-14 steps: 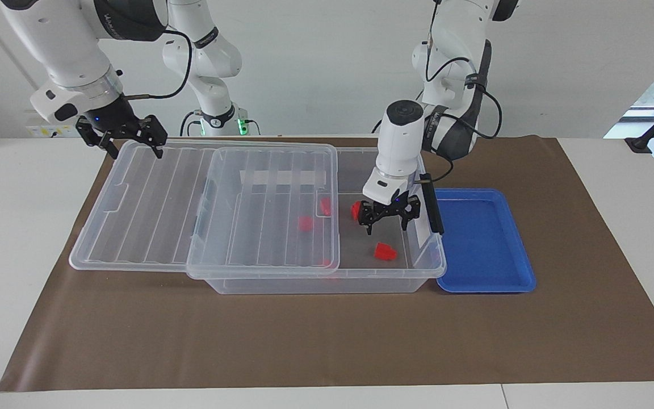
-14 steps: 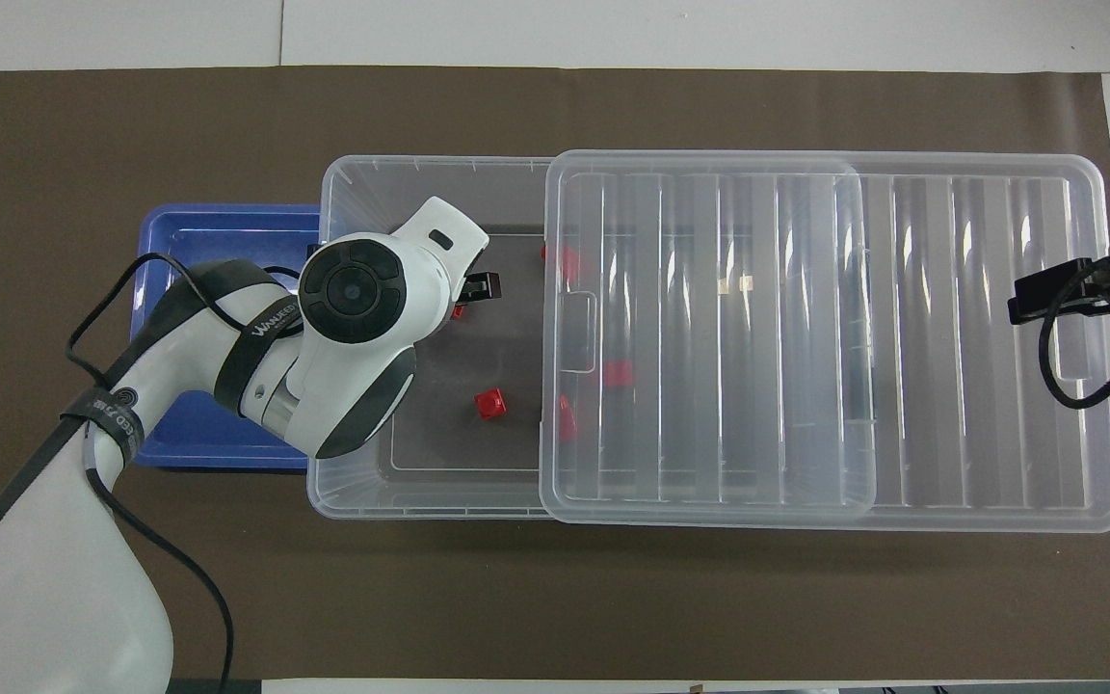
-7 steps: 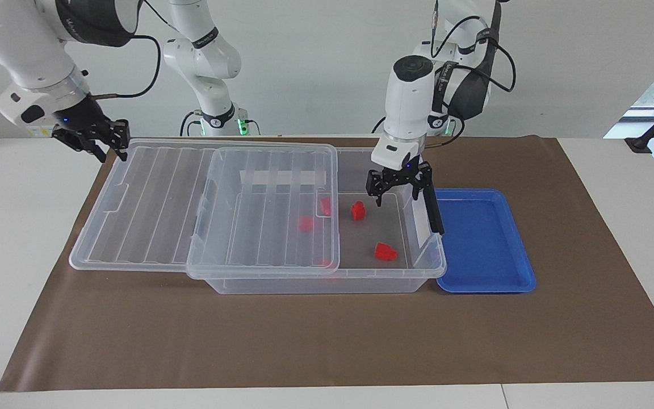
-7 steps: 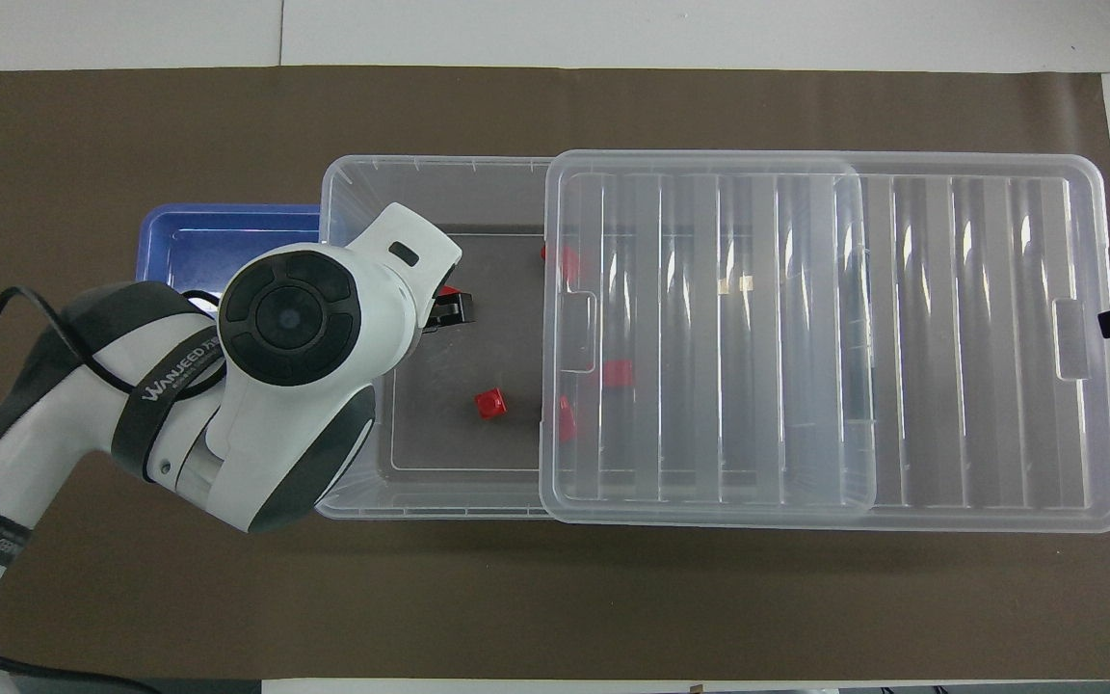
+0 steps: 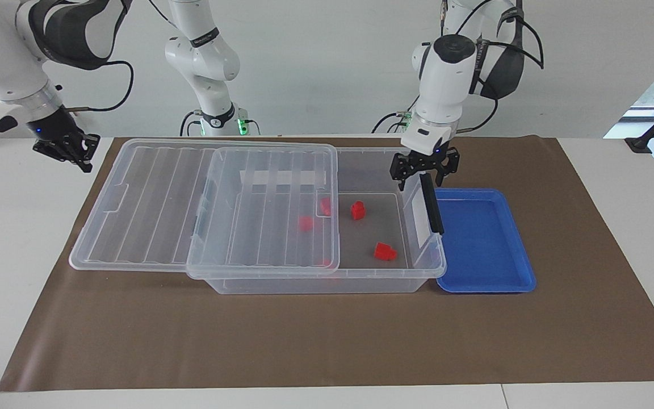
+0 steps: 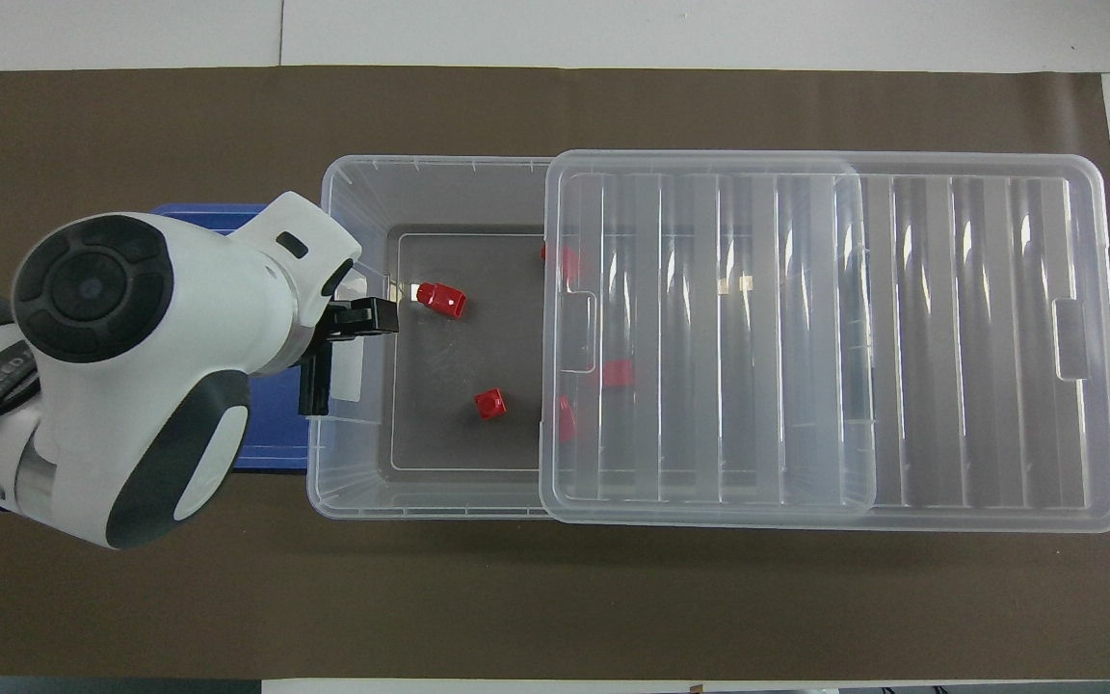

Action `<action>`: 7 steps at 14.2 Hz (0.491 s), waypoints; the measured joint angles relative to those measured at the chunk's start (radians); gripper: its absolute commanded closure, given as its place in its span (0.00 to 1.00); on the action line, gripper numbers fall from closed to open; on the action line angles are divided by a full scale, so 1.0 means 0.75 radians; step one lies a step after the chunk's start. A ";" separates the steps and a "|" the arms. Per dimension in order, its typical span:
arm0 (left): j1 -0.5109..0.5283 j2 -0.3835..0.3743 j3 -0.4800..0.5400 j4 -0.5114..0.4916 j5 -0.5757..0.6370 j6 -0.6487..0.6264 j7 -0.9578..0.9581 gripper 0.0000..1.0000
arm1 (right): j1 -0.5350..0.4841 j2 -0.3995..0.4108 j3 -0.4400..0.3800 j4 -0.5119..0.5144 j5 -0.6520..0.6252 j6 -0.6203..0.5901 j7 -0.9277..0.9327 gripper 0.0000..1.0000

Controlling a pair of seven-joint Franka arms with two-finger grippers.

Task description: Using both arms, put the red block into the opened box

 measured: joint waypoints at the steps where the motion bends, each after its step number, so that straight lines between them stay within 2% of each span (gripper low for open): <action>1: 0.042 -0.007 0.002 -0.002 -0.008 -0.021 0.066 0.00 | -0.028 0.007 -0.001 -0.017 -0.003 0.036 -0.041 1.00; 4: 0.168 -0.010 0.007 -0.003 -0.013 -0.039 0.253 0.00 | -0.091 0.070 -0.003 -0.045 -0.003 0.135 -0.134 1.00; 7: 0.270 -0.010 0.009 0.006 -0.016 -0.038 0.398 0.00 | -0.090 0.119 0.001 -0.088 -0.003 0.216 -0.138 1.00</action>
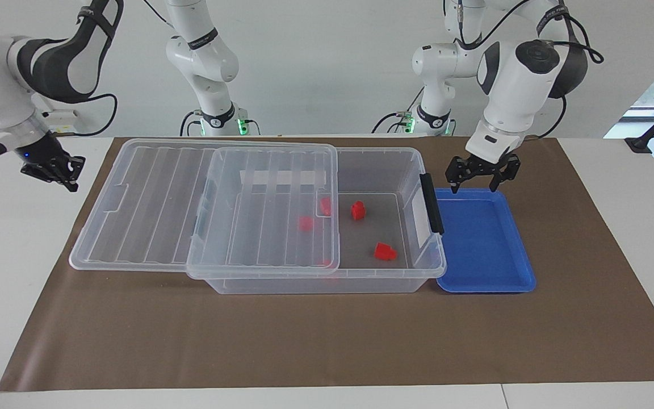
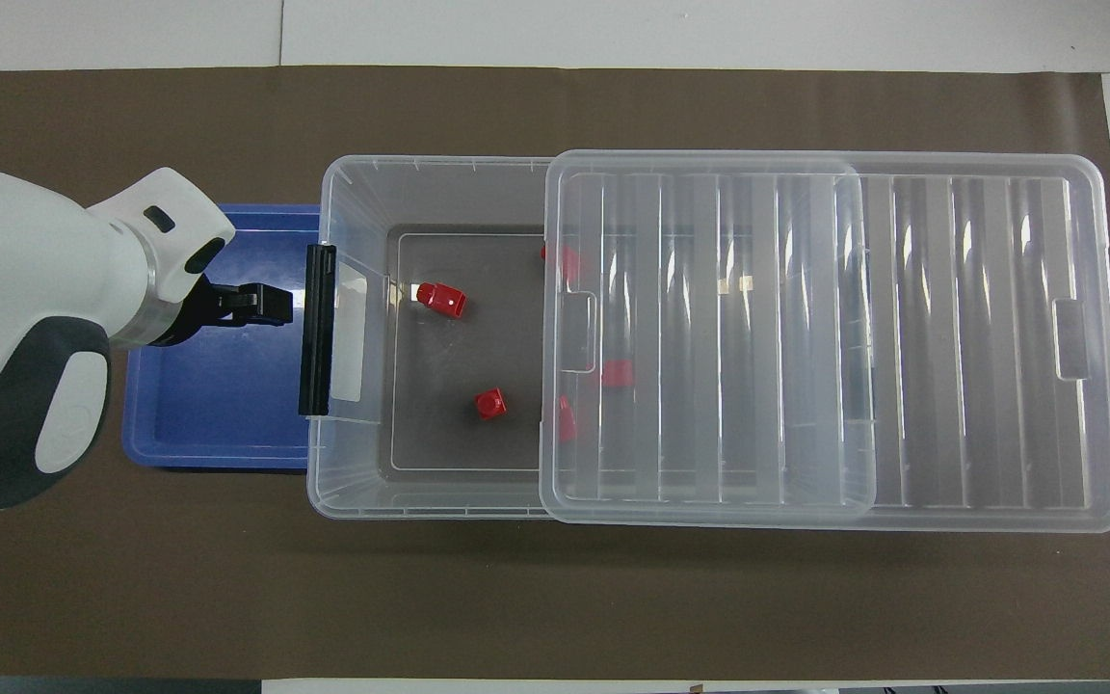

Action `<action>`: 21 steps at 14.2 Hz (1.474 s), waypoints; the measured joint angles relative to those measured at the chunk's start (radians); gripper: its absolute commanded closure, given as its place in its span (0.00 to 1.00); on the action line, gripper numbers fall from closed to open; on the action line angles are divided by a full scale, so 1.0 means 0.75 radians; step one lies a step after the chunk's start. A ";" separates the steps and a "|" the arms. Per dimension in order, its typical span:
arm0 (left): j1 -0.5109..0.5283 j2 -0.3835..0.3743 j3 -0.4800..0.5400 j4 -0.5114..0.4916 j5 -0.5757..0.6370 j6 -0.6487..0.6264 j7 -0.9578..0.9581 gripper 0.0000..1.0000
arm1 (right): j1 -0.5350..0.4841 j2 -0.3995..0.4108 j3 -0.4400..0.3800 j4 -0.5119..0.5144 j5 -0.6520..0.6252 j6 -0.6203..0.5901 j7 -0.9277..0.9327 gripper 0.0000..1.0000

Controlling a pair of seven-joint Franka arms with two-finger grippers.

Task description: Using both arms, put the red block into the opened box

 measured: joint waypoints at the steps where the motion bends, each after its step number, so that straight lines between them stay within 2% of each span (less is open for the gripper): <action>1: 0.020 0.001 0.000 0.012 -0.001 0.000 0.018 0.00 | 0.000 0.004 0.003 -0.011 0.000 0.011 0.000 1.00; 4: 0.045 0.014 0.001 0.082 -0.002 -0.022 0.035 0.00 | 0.004 0.004 0.006 -0.039 0.000 0.033 0.001 1.00; 12: 0.079 0.071 0.001 0.340 -0.025 -0.247 0.091 0.00 | 0.082 -0.003 0.011 -0.069 0.001 0.036 0.093 1.00; 16: 0.079 0.090 -0.002 0.367 -0.027 -0.273 0.093 0.00 | 0.159 -0.004 0.013 -0.071 0.002 0.036 0.190 1.00; 21: 0.079 0.090 -0.001 0.389 -0.027 -0.332 0.094 0.00 | 0.190 -0.005 0.028 -0.072 0.002 0.035 0.275 1.00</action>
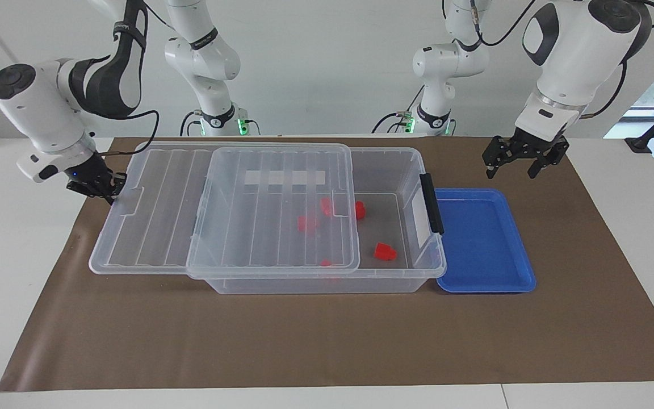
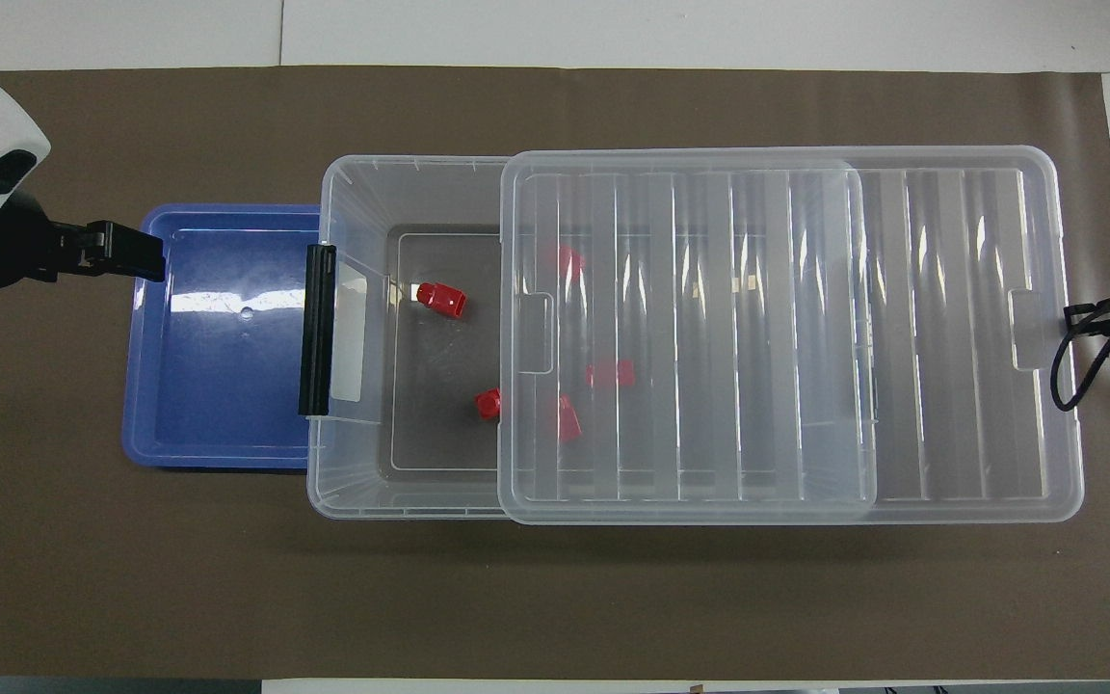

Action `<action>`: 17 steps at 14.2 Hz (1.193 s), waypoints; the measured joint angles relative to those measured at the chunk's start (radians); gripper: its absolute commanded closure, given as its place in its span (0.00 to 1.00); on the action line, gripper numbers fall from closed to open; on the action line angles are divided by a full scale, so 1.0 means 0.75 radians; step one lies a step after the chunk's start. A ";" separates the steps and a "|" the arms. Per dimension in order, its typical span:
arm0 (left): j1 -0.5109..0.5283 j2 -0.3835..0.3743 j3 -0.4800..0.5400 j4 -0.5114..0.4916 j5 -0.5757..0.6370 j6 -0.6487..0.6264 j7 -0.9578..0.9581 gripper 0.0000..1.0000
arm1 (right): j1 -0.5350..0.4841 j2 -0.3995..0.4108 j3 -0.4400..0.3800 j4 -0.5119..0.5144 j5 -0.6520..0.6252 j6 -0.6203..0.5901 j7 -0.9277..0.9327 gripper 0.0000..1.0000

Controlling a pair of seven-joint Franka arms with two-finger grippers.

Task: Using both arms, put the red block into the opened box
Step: 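Push the clear lid away from the right gripper to close the box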

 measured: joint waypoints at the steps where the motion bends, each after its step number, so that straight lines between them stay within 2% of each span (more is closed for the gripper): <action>1: 0.000 0.000 0.003 0.001 0.000 -0.007 0.001 0.00 | 0.015 0.000 0.004 0.000 0.000 0.000 0.027 1.00; 4: -0.004 0.000 0.052 0.001 0.000 -0.021 0.040 0.00 | 0.073 0.000 0.009 -0.002 0.000 -0.001 0.119 1.00; 8: -0.064 0.000 0.188 0.013 -0.003 -0.059 0.126 0.00 | 0.140 -0.001 0.012 -0.003 0.000 -0.001 0.236 1.00; 17: -0.077 -0.004 0.211 0.144 -0.047 -0.268 0.151 0.00 | 0.284 -0.003 0.014 -0.004 0.000 -0.001 0.459 1.00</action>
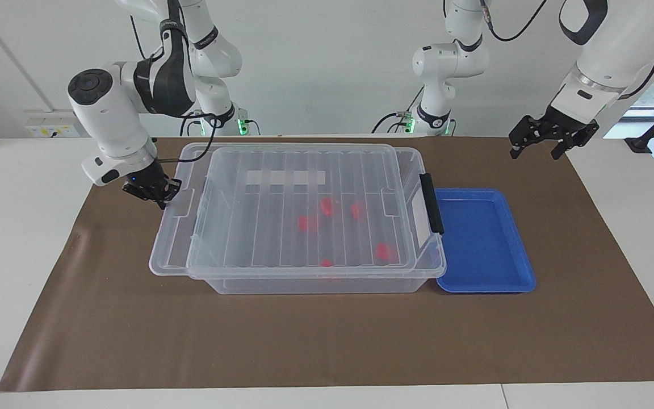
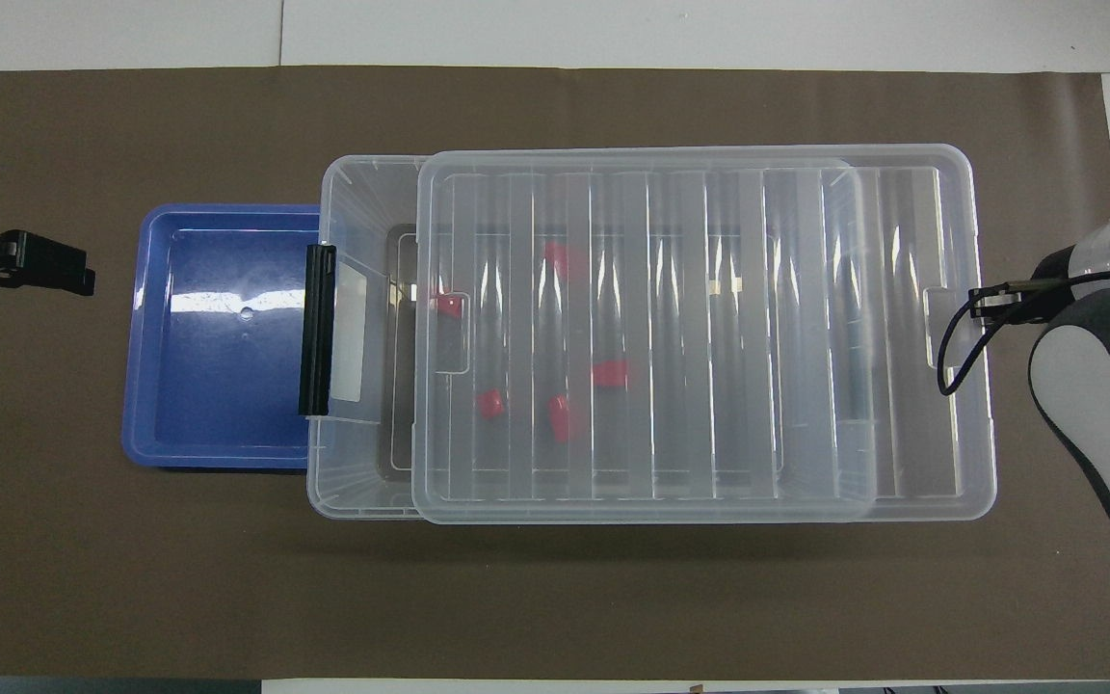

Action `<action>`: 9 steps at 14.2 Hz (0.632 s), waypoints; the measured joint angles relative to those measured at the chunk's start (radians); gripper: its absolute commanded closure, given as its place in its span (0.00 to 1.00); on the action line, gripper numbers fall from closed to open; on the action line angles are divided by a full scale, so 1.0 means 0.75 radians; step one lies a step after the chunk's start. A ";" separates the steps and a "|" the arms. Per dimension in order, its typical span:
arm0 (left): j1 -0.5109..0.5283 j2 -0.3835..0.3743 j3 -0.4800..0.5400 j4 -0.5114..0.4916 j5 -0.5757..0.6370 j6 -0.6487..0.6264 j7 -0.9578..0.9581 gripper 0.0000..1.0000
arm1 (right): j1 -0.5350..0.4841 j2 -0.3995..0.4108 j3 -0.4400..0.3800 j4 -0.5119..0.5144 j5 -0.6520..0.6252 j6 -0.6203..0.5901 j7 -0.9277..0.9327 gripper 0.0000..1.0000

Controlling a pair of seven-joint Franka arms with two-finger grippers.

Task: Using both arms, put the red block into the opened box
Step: 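Push the clear lid away from the right gripper to close the box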

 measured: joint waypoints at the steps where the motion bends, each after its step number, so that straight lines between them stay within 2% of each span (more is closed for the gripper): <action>1: 0.000 0.000 0.000 0.009 0.000 -0.017 0.006 0.00 | 0.007 0.000 0.000 0.000 0.000 0.000 0.012 1.00; 9: -0.001 -0.005 -0.001 0.016 -0.010 -0.027 0.050 0.00 | 0.066 -0.006 0.000 -0.001 0.001 0.000 0.108 1.00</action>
